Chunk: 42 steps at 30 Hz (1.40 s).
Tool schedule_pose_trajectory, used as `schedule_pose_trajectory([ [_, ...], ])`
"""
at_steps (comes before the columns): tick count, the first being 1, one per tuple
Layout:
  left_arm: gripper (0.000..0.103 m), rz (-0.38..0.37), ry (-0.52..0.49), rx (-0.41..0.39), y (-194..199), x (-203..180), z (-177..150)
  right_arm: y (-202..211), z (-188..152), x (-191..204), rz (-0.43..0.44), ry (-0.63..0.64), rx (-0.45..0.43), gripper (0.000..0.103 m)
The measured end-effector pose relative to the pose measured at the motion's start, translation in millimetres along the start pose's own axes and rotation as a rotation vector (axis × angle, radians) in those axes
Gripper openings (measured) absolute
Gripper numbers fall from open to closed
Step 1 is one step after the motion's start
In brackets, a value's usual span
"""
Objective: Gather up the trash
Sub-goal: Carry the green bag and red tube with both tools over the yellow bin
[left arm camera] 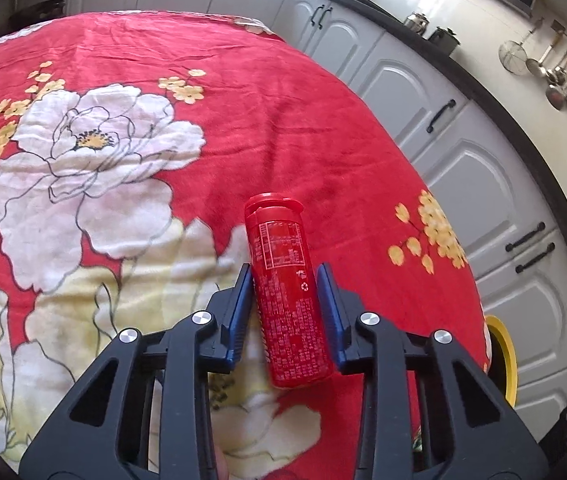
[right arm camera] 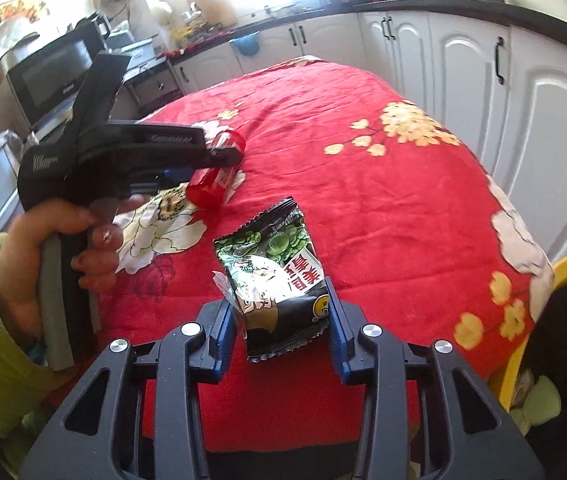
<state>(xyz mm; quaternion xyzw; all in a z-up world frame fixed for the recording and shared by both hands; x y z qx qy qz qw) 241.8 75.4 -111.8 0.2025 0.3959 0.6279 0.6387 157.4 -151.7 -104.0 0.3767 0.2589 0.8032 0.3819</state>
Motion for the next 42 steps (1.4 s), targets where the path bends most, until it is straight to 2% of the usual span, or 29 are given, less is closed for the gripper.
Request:
schedule_pose_trajectory([
  [7,0.024,-0.030,-0.055,-0.012,10,-23,-8,26,2,-18,-0.013,-0.057,-0.051,0.037],
  [26,0.023,-0.136,-0.259,-0.111,56,-118,-13,97,5,-70,-0.087,-0.157,-0.203,0.037],
  [42,0.023,-0.219,-0.355,-0.131,64,-181,-22,143,-3,-114,-0.166,-0.235,-0.295,0.037],
])
Point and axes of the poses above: each gripper's, at about its wrist camera, not at the fingertips, and y roughly against the way its jaws point, x to its left, z to its top, the point moved 2 cm from there along -y, roughly the way its jaws point, and after that the axes turned 12 degrees about -y, right-handed, at the moved point
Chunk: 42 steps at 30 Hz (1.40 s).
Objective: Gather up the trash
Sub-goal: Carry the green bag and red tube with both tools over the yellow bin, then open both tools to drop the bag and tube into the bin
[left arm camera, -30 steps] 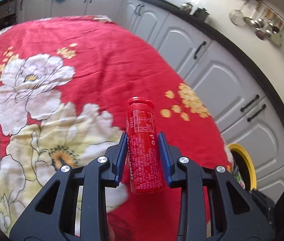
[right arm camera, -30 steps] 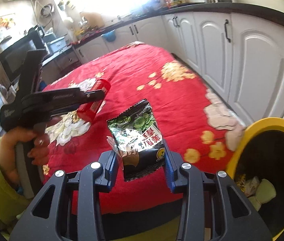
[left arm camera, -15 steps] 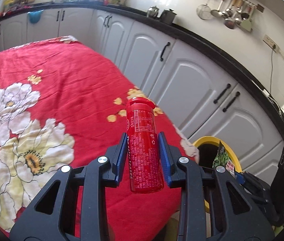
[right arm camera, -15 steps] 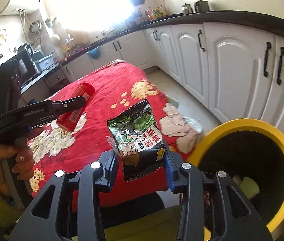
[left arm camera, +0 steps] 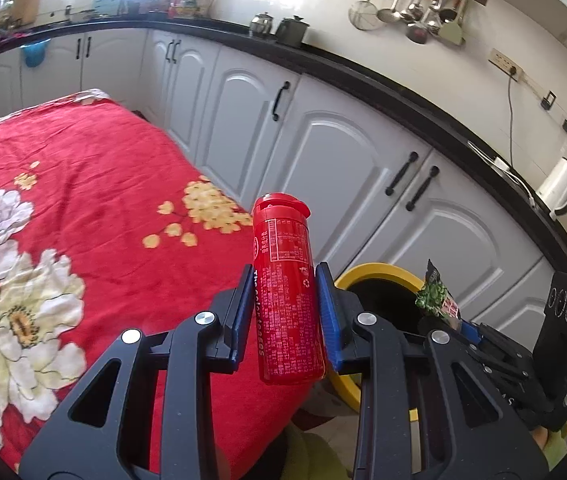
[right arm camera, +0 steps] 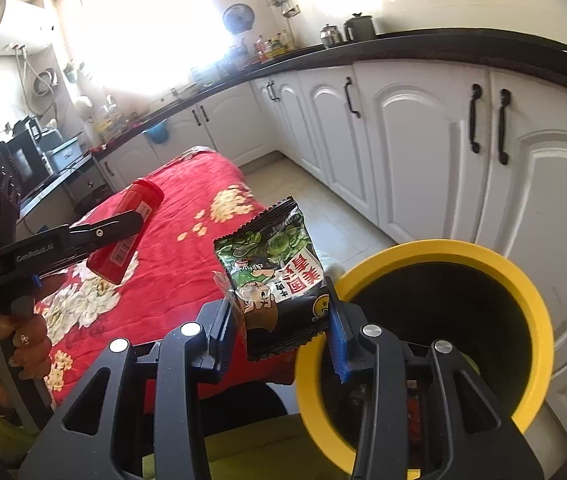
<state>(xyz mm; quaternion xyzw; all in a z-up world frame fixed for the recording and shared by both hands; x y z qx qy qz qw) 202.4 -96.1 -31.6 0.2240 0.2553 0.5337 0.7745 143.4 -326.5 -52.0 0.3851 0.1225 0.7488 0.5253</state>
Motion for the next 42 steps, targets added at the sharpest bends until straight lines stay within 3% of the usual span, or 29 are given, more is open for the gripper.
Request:
schedule_pose_trajectory([
  [19,0.023,-0.081,-0.131,0.022,-27,-69,3,29,-3,-64,-0.101,-0.084,-0.062,0.037],
  [42,0.024,-0.181,-0.254,0.141,-88,-134,-14,16,-39,-125,-0.220,-0.159,0.009,0.042],
])
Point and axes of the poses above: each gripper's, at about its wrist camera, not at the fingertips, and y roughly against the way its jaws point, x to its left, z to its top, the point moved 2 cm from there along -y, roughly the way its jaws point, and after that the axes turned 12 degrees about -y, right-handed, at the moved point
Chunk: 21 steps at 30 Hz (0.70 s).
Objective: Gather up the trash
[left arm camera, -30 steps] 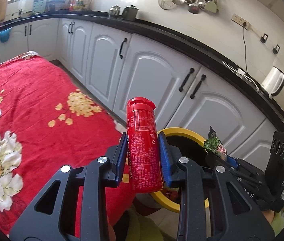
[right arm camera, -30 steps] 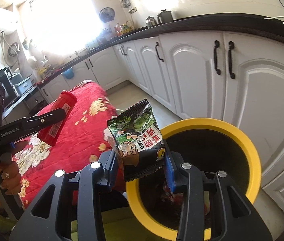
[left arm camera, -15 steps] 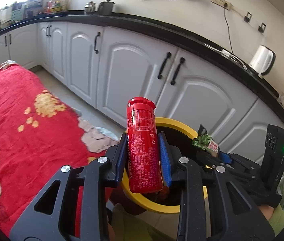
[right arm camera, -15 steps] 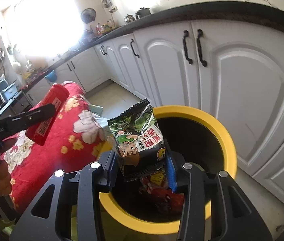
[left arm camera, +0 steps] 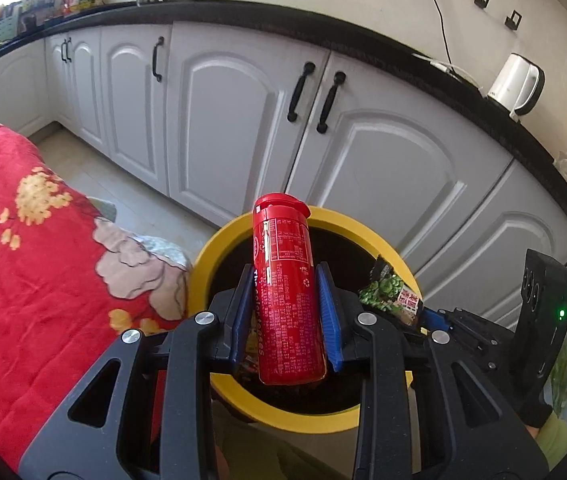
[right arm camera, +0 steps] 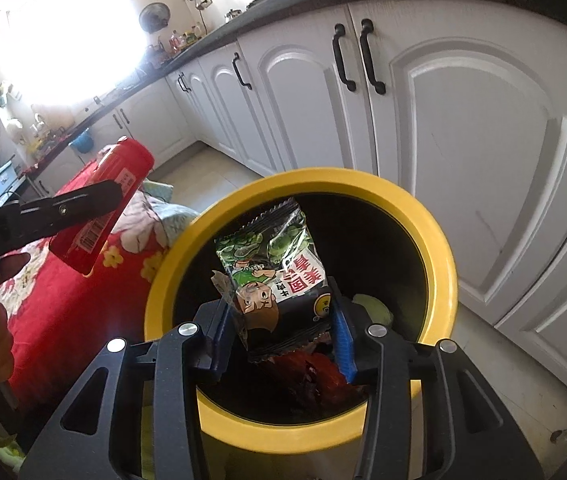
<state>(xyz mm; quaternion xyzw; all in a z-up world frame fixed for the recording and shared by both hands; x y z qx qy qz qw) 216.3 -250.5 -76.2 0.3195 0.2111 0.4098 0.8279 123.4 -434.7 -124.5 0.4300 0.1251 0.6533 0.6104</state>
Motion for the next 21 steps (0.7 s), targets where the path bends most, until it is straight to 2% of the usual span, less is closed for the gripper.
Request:
schedule_pose_trajectory([
  [4,0.024,-0.015,-0.003,0.014,-10,-3,1,-3,-4,-5,-0.017,-0.004,0.008,0.049],
  [7,0.024,-0.025,-0.001,0.022,-16,-2,2,-4,-7,-8,-0.038,-0.006,0.010,0.058],
  [8,0.028,-0.031,0.003,0.026,-17,-2,1,-4,-8,-9,-0.042,-0.007,0.009,0.061],
  [9,0.040,-0.037,0.011,0.027,-18,-1,1,-3,-8,-10,-0.050,-0.009,0.007,0.064],
  [10,0.046,-0.032,0.016,0.025,-18,1,0,-2,-9,-11,-0.056,-0.010,0.003,0.064],
  [13,0.052,-0.023,0.016,0.028,-14,4,-3,3,-11,-13,-0.061,-0.015,-0.003,0.065],
  [16,0.071,0.005,-0.003,0.007,-2,6,-8,16,-13,-10,-0.074,-0.004,-0.038,0.071],
  [17,0.077,0.017,-0.012,-0.006,4,6,-10,20,-13,-9,-0.074,-0.002,-0.050,0.074],
  [19,0.081,0.042,-0.030,-0.035,17,6,-14,32,-15,-4,-0.069,0.002,-0.085,0.080],
  [21,0.092,0.076,-0.046,-0.076,36,6,-19,48,-19,4,-0.066,0.024,-0.136,0.088],
])
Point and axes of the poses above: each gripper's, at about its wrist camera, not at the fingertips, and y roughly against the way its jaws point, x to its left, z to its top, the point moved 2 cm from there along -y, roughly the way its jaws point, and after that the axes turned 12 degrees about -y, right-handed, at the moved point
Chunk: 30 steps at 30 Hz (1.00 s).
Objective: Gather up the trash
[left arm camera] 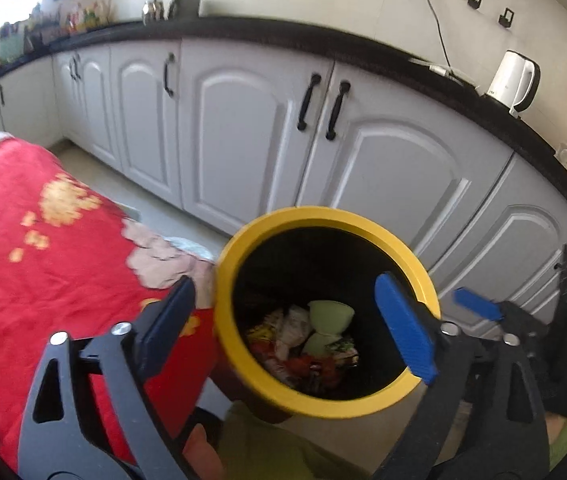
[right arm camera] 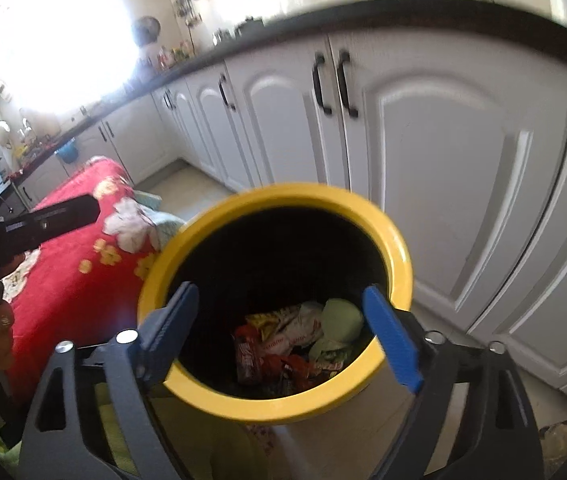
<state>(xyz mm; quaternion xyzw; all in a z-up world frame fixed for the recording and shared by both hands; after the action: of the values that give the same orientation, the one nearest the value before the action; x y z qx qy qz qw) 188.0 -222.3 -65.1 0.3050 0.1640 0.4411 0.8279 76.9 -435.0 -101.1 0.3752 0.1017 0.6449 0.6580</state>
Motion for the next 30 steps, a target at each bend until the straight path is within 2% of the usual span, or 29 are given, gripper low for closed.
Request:
schedule_pose_trajectory([
  [3,0.092,0.030,-0.015,-0.047,24,0,-5,24,0,12,0.001,0.028,-0.078,0.097],
  [9,0.092,0.113,-0.040,-0.141,75,0,-27,68,-2,36,0.011,0.111,-0.208,0.097],
  [16,0.092,0.179,-0.033,-0.191,109,-2,-51,103,-25,55,0.036,0.141,-0.318,0.097],
  [21,0.092,0.210,-0.022,-0.217,126,-5,-68,113,-40,65,0.048,0.161,-0.361,0.097],
  [30,0.092,0.231,0.002,-0.239,134,-2,-68,114,-44,72,0.048,0.171,-0.359,0.097],
])
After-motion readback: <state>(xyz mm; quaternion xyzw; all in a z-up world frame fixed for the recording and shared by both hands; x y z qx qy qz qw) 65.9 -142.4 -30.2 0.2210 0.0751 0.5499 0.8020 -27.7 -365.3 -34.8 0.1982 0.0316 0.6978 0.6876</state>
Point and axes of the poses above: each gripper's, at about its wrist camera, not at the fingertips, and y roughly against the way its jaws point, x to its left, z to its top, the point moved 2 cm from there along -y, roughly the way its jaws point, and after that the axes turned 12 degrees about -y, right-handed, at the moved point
